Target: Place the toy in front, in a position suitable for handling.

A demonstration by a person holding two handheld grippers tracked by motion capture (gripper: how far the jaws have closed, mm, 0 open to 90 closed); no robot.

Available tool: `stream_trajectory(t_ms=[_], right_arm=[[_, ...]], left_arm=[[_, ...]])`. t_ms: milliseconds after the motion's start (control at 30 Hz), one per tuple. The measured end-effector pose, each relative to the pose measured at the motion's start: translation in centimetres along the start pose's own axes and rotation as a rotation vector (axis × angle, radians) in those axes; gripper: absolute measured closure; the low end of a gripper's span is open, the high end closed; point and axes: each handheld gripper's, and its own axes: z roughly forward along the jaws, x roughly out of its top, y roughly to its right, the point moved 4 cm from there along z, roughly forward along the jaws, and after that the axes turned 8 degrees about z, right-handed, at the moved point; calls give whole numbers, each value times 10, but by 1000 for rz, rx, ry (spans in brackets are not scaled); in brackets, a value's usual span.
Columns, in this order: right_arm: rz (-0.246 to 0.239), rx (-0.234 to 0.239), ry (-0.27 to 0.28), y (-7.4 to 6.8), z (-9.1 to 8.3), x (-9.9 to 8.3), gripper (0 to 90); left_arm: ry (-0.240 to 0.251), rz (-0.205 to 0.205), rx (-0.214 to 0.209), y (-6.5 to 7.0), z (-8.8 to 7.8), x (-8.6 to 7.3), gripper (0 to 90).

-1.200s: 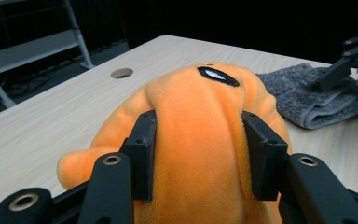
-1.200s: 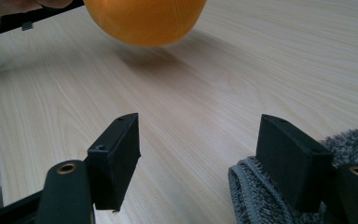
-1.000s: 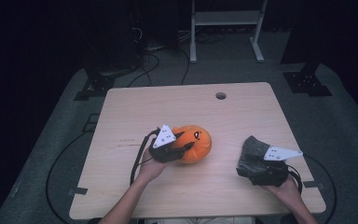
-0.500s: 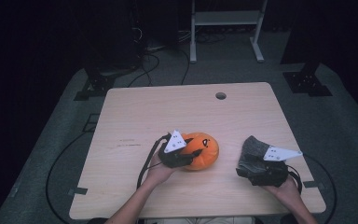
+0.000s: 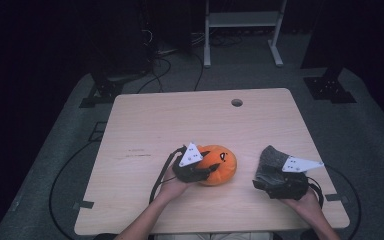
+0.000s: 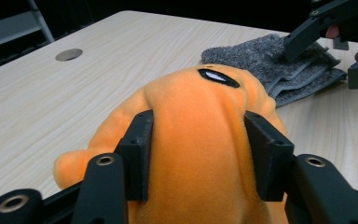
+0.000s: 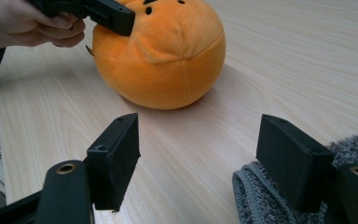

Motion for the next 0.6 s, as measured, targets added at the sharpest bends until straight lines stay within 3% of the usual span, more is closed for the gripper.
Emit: stream_trajectory(t_ms=[67,133,200,267,333,367,500,600], right_arm=[[1,-4,8,0,0,1,287],[2,-12,24,1,-2,3,286],[10,-17,55,1,-5,8,287],[3,-34,79,1,-9,13,290],[-9,-63,97,3,-13,18,290],[-4,-77,110,8,-17,24,289],[33,-62,110,15,-21,29,289],[24,-90,103,20,-22,34,292]], left_arm=[[2,-2,-7,1,-2,0,403],[0,-8,-21,0,-5,2,289],[28,-14,-47,-2,-12,4,165],[42,3,-25,-6,-21,5,122],[55,8,-12,-12,-30,4,110],[63,-12,5,-17,-36,2,107],[60,-13,17,-21,-44,-4,103],[47,-1,13,-20,-45,-9,103]])
